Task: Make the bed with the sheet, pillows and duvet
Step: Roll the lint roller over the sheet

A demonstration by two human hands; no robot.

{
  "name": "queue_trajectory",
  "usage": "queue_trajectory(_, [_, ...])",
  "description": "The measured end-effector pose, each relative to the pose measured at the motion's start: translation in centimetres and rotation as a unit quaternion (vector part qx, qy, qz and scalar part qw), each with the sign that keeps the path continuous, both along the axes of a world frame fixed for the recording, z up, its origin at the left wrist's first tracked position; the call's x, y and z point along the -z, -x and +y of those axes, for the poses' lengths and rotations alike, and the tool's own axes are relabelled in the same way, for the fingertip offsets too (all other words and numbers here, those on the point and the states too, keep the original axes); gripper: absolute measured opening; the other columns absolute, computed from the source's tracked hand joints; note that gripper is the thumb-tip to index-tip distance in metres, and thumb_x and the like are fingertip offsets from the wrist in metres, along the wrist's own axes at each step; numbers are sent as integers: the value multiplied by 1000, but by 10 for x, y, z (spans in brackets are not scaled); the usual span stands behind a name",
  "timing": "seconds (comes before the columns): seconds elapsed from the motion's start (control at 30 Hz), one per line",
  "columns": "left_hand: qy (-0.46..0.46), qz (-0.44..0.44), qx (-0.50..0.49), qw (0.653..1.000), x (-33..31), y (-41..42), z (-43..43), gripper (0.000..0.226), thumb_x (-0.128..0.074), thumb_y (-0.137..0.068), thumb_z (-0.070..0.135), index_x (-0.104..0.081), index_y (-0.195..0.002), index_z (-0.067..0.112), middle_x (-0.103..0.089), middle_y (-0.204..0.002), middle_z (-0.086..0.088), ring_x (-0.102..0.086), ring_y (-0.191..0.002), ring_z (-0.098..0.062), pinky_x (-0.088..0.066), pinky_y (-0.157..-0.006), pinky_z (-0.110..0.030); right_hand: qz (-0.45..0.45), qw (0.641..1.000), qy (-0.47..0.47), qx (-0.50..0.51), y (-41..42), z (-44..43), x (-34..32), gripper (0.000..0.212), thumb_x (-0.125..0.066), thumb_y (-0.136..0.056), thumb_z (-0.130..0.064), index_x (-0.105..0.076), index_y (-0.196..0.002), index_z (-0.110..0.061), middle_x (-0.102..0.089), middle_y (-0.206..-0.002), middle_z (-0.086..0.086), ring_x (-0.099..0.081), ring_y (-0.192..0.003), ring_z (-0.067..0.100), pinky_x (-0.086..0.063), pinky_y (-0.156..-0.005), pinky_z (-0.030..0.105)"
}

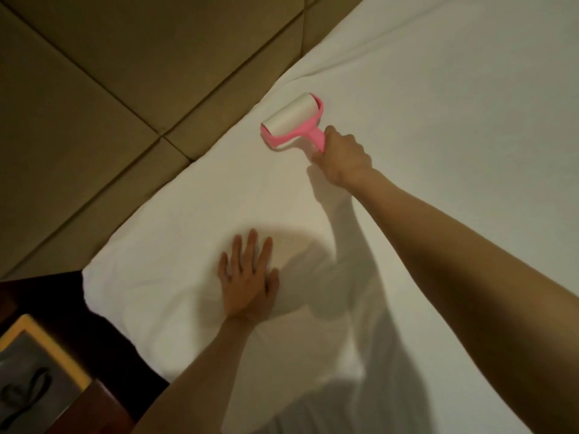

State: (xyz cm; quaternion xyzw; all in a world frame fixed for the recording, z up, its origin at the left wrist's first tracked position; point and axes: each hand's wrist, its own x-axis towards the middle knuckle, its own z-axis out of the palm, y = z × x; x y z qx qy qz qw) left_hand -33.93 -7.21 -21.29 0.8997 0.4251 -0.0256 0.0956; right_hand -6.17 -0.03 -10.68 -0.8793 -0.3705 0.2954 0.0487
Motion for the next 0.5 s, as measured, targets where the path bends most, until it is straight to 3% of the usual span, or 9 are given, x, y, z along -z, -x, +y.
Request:
queue_trajectory(0.2, [6,4,3,1000,-5,1,1,58,-32,-93,40,-29,-149,26,-19,-159,-5,-12,-147,-29,-16,-113,-52,-19,999,23,-18,-8,-61,-11,36,-45,-95,-39,-43,-117,-10,-51,-101,14,-49,-84,31,-34,-68,36])
queue_trajectory(0.4, [11,42,-5,999,-10,0,1,59,-25,-95,43,-19,-151,27,-6,-161,-1,-1,-148,-25,-3,-115,-48,-1,999,27,17,-18,-174,4,38,-50,-92,-50,-42,-102,-14,-55,-90,13,-52,-76,32,-37,-64,35])
queue_trajectory(0.5, [15,35,-11,999,-11,0,-2,59,-23,-95,45,-19,-151,28,-9,-160,0,-4,-148,-25,-8,-114,-49,-1,998,40,39,-16,-238,6,36,-55,-89,-49,-37,-95,-19,-54,-86,12,-49,-72,30,-36,-63,35])
